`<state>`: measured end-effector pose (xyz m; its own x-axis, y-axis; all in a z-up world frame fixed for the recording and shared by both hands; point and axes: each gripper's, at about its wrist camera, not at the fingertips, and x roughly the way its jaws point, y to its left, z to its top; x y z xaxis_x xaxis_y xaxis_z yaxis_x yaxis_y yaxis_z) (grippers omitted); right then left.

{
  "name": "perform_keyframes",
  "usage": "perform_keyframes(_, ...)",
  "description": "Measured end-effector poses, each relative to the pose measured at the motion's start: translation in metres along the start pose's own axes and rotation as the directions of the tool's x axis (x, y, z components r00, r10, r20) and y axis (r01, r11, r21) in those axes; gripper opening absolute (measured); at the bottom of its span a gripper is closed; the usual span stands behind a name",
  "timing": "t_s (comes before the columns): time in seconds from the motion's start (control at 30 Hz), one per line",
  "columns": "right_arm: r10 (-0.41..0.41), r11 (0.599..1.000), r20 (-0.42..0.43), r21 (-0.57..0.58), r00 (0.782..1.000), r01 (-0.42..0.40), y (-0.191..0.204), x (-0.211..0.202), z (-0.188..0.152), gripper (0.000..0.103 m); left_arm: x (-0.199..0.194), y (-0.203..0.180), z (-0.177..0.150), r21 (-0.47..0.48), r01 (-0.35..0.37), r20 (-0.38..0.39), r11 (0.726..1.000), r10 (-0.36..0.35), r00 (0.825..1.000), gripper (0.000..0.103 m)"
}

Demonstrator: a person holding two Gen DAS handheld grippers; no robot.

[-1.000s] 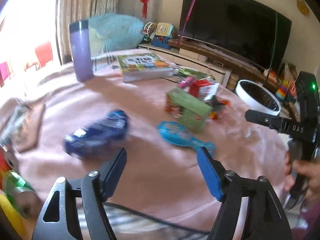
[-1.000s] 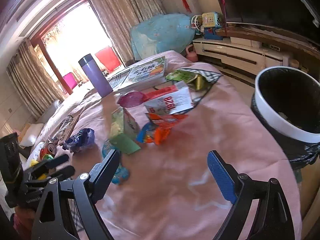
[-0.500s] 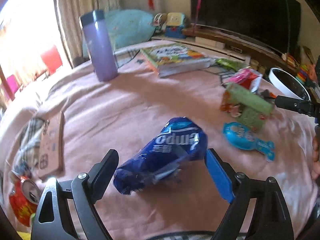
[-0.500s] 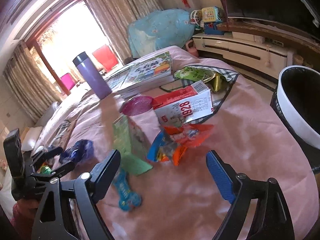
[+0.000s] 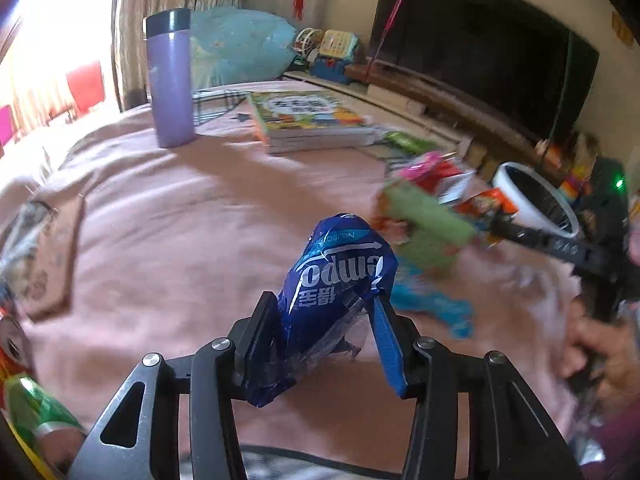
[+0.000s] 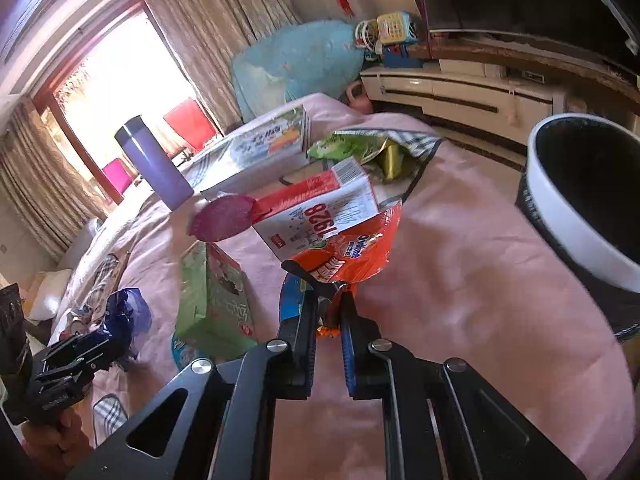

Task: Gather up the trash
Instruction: 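Grasp the blue wrapper with the left tool while the right tool grasps an orange snack bag, then carry both items over the bin and open both tools to drop them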

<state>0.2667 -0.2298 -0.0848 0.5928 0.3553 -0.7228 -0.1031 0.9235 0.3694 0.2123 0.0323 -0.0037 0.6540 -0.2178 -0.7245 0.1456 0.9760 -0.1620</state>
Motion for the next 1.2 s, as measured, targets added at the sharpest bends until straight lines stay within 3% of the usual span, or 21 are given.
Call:
perform_keyframes(0.33, 0.021, 0.999, 0.021, -0.047, 1.0, -0.02, -0.026, -0.048, -0.005, 0.01, 0.003, -0.056, -0.002, -0.042, 0.129, 0.006, 0.991, -0.128, 0.992, 0.045)
perform_keyframes(0.6, 0.0, 0.999, 0.042, -0.043, 0.999, 0.002, -0.061, -0.078, -0.007, 0.01, 0.021, -0.098, 0.003, -0.044, 0.141, -0.007, 0.989, -0.142, 0.99, 0.045)
perform_keyframes(1.2, -0.065, 0.998, 0.115, 0.02, 0.991, 0.063, -0.126, -0.118, 0.001, 0.01, 0.075, -0.178, 0.032, 0.058, 0.161, -0.042, 0.985, -0.159, 0.986, 0.045)
